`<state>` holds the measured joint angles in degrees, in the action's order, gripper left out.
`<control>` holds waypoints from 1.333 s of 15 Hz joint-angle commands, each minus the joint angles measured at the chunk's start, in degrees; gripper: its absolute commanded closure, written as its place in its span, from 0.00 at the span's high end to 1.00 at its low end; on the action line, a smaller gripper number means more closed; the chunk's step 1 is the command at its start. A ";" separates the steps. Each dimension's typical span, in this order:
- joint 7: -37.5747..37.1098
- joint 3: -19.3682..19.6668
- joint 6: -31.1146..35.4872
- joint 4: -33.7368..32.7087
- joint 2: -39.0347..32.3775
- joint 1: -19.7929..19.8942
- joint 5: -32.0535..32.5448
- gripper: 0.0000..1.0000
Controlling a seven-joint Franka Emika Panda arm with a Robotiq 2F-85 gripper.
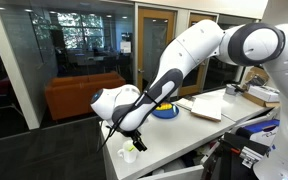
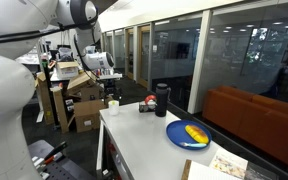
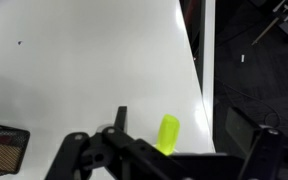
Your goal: Take the yellow marker out of the cup and put it on the table
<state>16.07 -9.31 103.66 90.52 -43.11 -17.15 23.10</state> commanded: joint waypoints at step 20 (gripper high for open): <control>1.19 0.71 2.81 -0.56 -1.73 -0.85 4.64 0.02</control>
<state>16.65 -9.24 106.05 89.92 -45.37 -17.42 26.44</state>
